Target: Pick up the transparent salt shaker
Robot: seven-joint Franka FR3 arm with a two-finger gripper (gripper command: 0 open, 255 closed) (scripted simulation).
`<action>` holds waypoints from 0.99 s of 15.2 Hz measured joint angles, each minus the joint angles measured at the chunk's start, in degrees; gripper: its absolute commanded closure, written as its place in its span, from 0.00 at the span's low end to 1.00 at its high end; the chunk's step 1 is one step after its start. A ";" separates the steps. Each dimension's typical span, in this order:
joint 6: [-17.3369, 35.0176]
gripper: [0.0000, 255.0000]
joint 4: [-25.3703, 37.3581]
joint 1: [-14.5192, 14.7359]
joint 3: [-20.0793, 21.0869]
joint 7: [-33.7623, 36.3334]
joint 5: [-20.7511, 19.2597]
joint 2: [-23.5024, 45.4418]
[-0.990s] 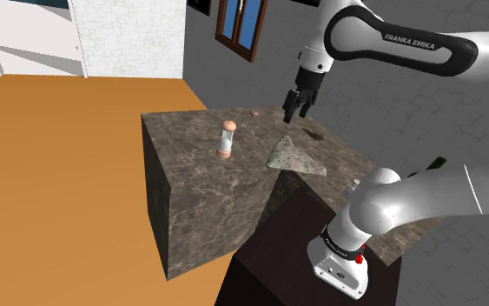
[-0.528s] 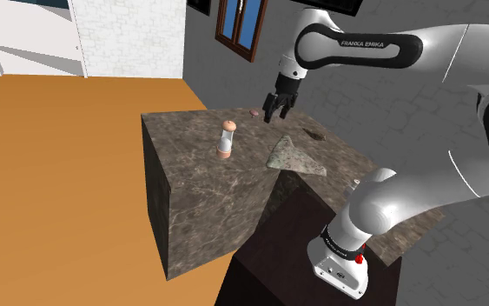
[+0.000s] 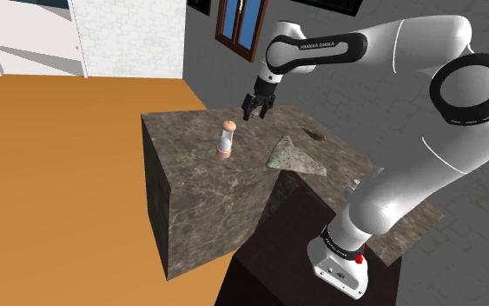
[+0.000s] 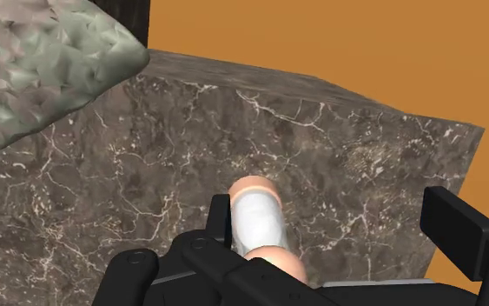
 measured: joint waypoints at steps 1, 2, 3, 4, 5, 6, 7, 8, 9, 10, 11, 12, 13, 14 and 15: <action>1.07 0.00 1.02 -0.04 -0.31 -0.49 0.53 1.87; 2.32 0.00 2.69 -0.14 -0.74 -1.23 1.19 4.57; 3.53 0.00 3.30 -0.29 -1.09 -1.90 1.75 6.23; 4.48 0.00 4.48 -0.17 -1.09 -1.97 2.41 8.12; 5.21 0.00 6.39 -0.23 -1.28 -2.46 3.15 10.56; 5.64 0.00 8.36 -0.34 -1.45 -2.94 3.88 12.80; 6.31 0.00 9.90 -0.33 -1.44 -3.13 4.57 14.82; 7.17 0.00 10.89 -0.50 -1.56 -3.69 5.30 16.52; 7.50 0.00 12.92 -0.67 -1.61 -4.09 6.06 18.71; 8.10 0.00 15.08 -0.86 -1.61 -4.54 6.91 21.27; 8.33 0.00 17.27 -1.21 -1.66 -5.14 7.70 23.58; 8.46 0.00 19.34 -1.47 -1.64 -5.48 8.37 25.64; 9.02 0.00 19.87 -1.55 -1.56 -5.65 8.77 26.65; 9.48 0.00 20.16 -1.63 -1.52 -5.83 9.03 27.36; 10.20 0.00 20.09 -1.70 -1.46 -6.05 9.27 28.00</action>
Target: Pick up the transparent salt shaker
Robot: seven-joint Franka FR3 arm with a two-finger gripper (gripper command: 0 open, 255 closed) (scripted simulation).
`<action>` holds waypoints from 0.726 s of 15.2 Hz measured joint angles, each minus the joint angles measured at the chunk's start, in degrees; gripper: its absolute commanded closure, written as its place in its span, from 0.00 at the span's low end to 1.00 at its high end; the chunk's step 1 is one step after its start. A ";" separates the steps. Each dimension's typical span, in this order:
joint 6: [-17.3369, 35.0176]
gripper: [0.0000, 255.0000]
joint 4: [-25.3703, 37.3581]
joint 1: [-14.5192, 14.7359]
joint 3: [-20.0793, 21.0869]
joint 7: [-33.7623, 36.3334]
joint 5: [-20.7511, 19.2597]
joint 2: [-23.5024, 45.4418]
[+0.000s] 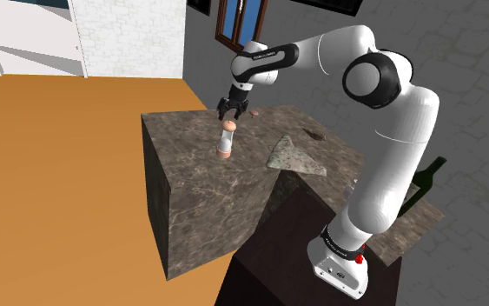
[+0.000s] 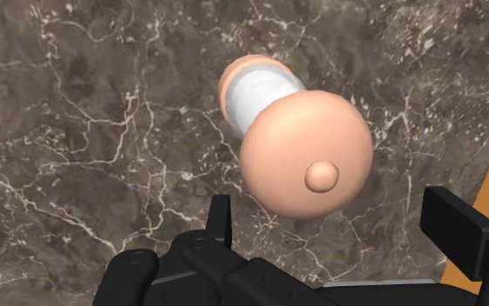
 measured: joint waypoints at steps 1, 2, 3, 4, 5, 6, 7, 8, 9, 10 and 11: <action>0.50 0.00 0.01 -0.11 0.02 -0.28 0.20 0.54; 1.12 0.00 -0.19 -0.14 0.06 -0.44 0.36 0.96; 1.74 0.00 -0.55 -0.21 0.08 -0.67 0.51 1.25; 2.45 0.00 -0.93 -0.18 0.15 -0.77 0.65 1.58; 2.93 0.00 -1.10 -0.23 0.18 -0.95 0.79 1.91; 3.18 0.00 -1.19 -0.22 0.21 -0.99 0.85 2.07; 3.35 1.00 -1.27 -0.21 0.23 -1.00 0.88 2.16; 3.46 1.00 -1.29 -0.21 0.23 -1.00 0.89 2.19; 3.51 1.00 -1.31 -0.20 0.24 -1.00 0.91 2.21; 3.54 1.00 -1.32 -0.19 0.24 -0.99 0.91 2.20; 3.54 1.00 -1.31 -0.19 0.25 -0.98 0.91 2.20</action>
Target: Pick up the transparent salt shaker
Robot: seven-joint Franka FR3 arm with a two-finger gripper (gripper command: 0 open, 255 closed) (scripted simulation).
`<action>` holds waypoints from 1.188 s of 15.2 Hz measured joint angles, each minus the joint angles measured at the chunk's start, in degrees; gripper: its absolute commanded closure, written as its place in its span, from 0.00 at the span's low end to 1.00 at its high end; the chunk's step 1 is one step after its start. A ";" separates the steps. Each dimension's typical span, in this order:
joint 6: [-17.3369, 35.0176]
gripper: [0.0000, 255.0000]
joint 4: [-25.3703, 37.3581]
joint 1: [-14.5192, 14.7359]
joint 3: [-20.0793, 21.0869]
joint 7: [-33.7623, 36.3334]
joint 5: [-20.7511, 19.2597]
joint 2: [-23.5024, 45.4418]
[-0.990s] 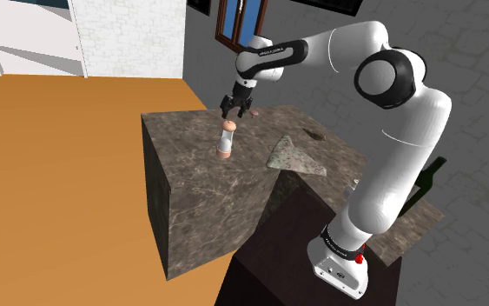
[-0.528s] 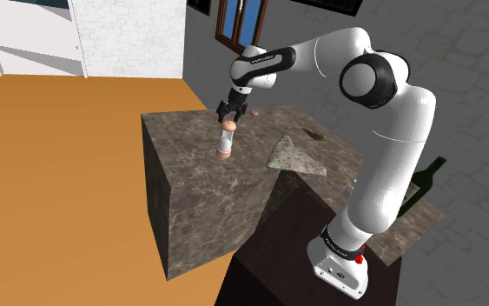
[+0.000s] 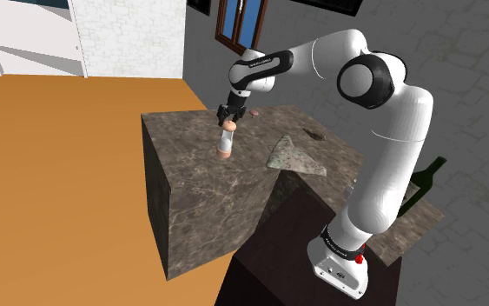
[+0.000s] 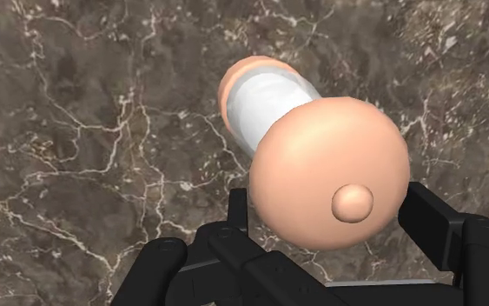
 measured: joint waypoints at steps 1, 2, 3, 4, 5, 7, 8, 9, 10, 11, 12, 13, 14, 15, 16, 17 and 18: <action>0.00 1.00 0.01 0.01 0.00 0.01 0.00 0.01; -0.01 1.00 0.03 0.01 0.01 0.01 0.00 0.02; -0.02 1.00 0.04 0.01 0.01 0.01 0.01 0.03; -0.03 1.00 0.05 0.01 0.01 0.00 0.01 0.03; -0.03 1.00 0.05 0.01 0.01 0.00 0.01 0.04; -0.34 1.00 0.20 0.03 0.00 0.11 -0.07 -0.10; -0.85 1.00 0.42 0.00 -0.06 0.16 -0.17 -0.37; -1.40 1.00 0.72 0.01 -0.11 0.29 -0.29 -0.62; -2.05 1.00 0.87 0.02 -0.18 0.42 -0.47 -1.14; -2.68 1.00 1.30 0.05 -0.21 0.62 -0.60 -1.37; -3.36 1.00 1.74 0.06 -0.25 0.77 -0.73 -1.62; -3.97 1.00 2.00 0.13 -0.27 1.01 -0.89 -2.00; -4.60 1.00 2.45 0.10 -0.32 1.07 -0.99 -2.18; -5.27 1.00 2.79 0.13 -0.35 1.27 -1.13 -2.53; -5.98 1.00 3.16 0.12 -0.40 1.39 -1.26 -2.88; -6.51 1.00 3.43 0.19 -0.40 1.61 -1.38 -3.17; -7.24 1.00 3.90 0.15 -0.46 1.69 -1.50 -3.44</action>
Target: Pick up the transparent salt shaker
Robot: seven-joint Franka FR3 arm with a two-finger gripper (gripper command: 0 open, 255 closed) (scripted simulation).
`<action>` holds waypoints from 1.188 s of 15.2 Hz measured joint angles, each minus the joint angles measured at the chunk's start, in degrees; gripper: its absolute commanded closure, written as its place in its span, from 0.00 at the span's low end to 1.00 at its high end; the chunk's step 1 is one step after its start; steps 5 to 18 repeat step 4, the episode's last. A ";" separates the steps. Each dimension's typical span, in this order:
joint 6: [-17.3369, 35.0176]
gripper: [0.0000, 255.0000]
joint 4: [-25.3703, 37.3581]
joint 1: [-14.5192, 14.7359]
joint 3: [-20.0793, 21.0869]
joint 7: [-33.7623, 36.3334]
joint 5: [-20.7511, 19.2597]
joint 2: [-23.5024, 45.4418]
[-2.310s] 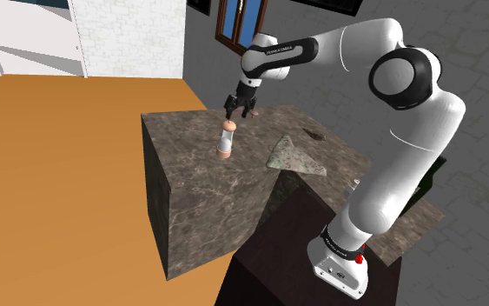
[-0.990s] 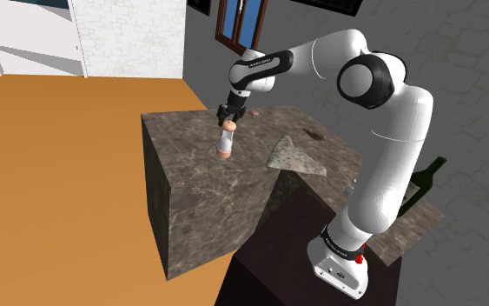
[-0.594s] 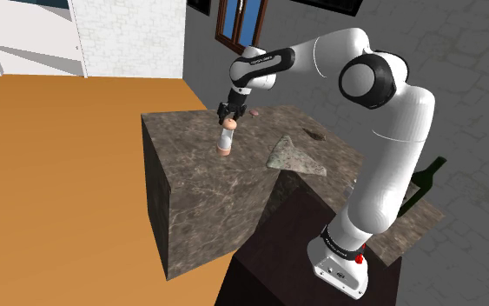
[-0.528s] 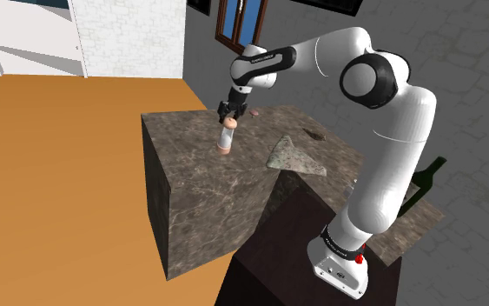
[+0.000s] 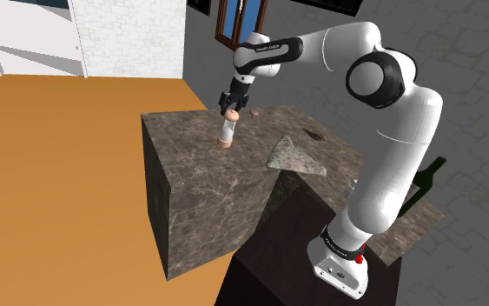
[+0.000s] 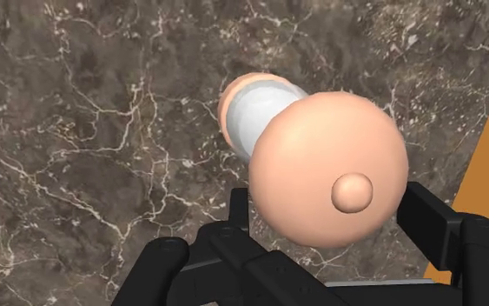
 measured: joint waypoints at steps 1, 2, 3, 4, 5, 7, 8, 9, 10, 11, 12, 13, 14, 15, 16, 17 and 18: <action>-0.69 1.00 0.63 0.01 -0.02 0.18 -0.10 -0.09; -1.35 1.00 1.15 -0.03 -0.06 0.24 -0.17 -0.22; -1.98 1.00 1.60 -0.01 -0.08 0.39 -0.28 -0.41; -2.42 1.00 1.92 0.00 -0.09 0.50 -0.35 -0.55; -2.42 1.00 1.92 0.00 -0.09 0.50 -0.35 -0.55; -2.42 1.00 1.92 0.00 -0.09 0.50 -0.35 -0.55; -2.42 1.00 1.92 0.00 -0.09 0.50 -0.35 -0.55; -2.42 1.00 1.92 0.00 -0.09 0.50 -0.35 -0.55; -2.42 1.00 1.92 0.00 -0.09 0.50 -0.35 -0.55; -2.42 1.00 1.92 0.00 -0.09 0.50 -0.35 -0.55; -2.42 1.00 1.92 0.00 -0.09 0.50 -0.35 -0.55; -2.42 1.00 1.92 0.00 -0.09 0.50 -0.35 -0.55; -2.42 1.00 1.92 0.00 -0.09 0.50 -0.35 -0.55; -2.42 1.00 1.92 0.00 -0.09 0.50 -0.35 -0.55; -2.42 1.00 1.92 0.00 -0.09 0.50 -0.35 -0.55; -2.42 1.00 1.92 0.00 -0.09 0.50 -0.35 -0.55; -2.42 1.00 1.92 0.00 -0.09 0.50 -0.35 -0.55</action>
